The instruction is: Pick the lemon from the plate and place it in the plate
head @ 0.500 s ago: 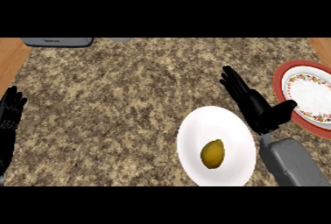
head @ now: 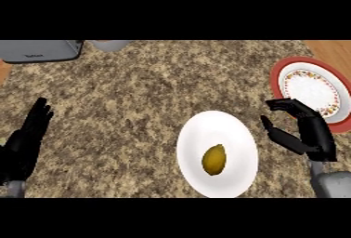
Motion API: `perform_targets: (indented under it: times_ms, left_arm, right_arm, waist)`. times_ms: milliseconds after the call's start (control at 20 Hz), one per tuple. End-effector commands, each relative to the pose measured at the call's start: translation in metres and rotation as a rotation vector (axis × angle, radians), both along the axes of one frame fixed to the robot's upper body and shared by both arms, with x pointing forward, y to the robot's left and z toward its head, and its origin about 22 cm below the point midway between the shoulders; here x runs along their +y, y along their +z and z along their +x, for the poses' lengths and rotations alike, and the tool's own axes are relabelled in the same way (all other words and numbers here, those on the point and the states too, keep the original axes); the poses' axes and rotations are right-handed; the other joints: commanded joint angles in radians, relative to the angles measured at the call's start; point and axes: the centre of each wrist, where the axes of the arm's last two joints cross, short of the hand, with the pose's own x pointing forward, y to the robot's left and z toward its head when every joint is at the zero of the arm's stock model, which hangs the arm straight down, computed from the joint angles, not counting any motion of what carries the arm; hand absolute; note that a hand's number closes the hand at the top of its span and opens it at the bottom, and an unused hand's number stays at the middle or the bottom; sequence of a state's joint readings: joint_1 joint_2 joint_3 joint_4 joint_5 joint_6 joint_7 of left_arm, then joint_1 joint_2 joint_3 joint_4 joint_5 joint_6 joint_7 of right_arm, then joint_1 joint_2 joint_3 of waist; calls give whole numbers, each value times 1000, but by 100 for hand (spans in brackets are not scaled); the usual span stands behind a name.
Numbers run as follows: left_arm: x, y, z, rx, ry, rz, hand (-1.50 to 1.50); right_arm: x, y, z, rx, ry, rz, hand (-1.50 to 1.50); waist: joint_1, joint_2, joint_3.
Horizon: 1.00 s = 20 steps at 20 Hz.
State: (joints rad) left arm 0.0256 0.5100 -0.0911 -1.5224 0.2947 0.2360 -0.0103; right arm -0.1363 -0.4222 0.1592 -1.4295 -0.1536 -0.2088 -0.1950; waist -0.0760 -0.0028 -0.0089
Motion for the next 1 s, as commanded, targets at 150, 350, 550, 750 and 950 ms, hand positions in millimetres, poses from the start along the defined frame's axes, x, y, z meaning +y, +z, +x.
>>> perform_targets:
  times_ms: [150, 350, 550, 750, 950]
  left_arm:
    - [-33, -10, 29, 99, -58, -68, 0]
    - [-46, -10, 39, 85, -78, -73, 0]
    - [-29, -6, 46, 96, -85, -71, 0]
    - [-48, -1, 57, 104, -104, -98, 0]
    - [-32, -1, 41, 96, -87, -71, 0]
  right_arm:
    - [29, -76, -93, -131, -203, 30, -150]
    - [33, -84, -113, -63, -148, -144, -150]
    - [30, -72, -133, 0, -100, -242, -150]
    - [38, -34, -113, 49, -136, -283, -150]
    - [58, -27, -127, 126, -78, -348, -150]
  waist:
    - [33, 3, 9]
    - [61, 3, 8]
    - [67, 3, 8]
    - [70, 3, 8]
    - [75, 2, 8]
